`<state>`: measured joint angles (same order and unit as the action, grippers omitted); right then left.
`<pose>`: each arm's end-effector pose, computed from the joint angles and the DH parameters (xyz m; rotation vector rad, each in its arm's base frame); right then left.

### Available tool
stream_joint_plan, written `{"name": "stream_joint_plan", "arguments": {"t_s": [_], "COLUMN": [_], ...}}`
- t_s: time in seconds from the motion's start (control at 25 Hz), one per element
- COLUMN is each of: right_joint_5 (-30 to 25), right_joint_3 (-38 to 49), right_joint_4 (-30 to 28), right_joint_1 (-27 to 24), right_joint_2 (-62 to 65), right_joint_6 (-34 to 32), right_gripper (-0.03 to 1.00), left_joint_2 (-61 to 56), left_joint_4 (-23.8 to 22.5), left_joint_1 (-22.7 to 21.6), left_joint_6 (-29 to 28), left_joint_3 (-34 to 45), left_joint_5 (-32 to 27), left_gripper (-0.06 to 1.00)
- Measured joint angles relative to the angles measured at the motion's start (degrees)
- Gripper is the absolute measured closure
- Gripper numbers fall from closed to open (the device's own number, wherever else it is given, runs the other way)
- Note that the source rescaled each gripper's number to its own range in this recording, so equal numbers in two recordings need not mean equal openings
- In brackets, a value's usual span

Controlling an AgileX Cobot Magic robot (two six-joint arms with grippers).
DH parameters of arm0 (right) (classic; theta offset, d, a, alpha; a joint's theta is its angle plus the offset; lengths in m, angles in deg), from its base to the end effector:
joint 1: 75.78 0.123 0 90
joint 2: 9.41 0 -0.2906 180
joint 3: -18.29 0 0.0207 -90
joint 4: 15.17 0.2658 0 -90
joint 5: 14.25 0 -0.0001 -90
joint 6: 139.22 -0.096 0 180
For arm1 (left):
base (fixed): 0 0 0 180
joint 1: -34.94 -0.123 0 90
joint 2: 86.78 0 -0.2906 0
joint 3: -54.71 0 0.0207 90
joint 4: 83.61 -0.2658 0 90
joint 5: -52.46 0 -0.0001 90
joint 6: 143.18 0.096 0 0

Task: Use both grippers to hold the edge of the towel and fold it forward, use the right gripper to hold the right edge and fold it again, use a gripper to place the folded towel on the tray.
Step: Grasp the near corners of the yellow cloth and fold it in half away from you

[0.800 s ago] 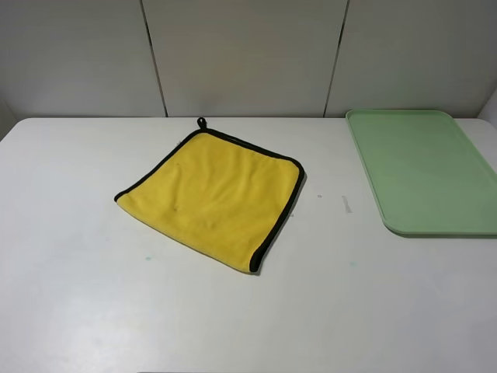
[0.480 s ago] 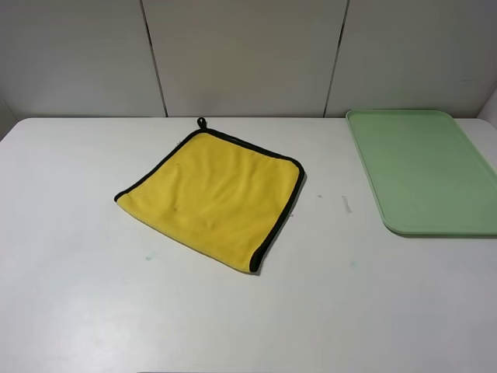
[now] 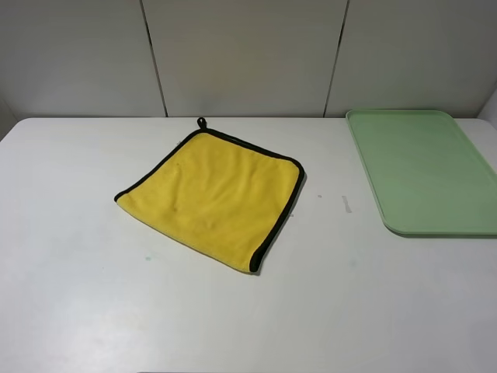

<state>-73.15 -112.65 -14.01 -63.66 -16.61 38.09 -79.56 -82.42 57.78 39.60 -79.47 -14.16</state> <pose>0.0075 0.0033 0.2834 -0.1662 2.0079 0.1889 -0.0053 0.0003 0.2883 0.4679 2.0442 -0.2369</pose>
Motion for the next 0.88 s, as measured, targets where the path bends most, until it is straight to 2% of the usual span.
{"name": "stream_joint_plan", "arguments": {"t_s": [0.4, 0.56, 0.88], "right_joint_5": [0.00, 0.00, 0.00], "right_joint_3": [0.00, 0.00, 0.00], "right_joint_4": [0.00, 0.00, 0.97], "right_joint_1": [0.00, 0.00, 0.00], "right_joint_2": [0.00, 0.00, 0.00], "right_joint_6": [0.00, 0.00, 0.00], "right_gripper": [-0.03, -0.03, -0.03], "left_joint_2": [0.00, 0.00, 0.00], "left_joint_4": [0.00, 0.00, -0.39], "left_joint_1": [0.00, 0.00, 0.00], "left_joint_6": [0.00, 0.00, 0.00], "left_joint_3": [0.00, 0.05, 0.22], "left_joint_5": [0.28, 2.79, 3.68], "left_gripper": [0.14, 0.14, 0.14]}}
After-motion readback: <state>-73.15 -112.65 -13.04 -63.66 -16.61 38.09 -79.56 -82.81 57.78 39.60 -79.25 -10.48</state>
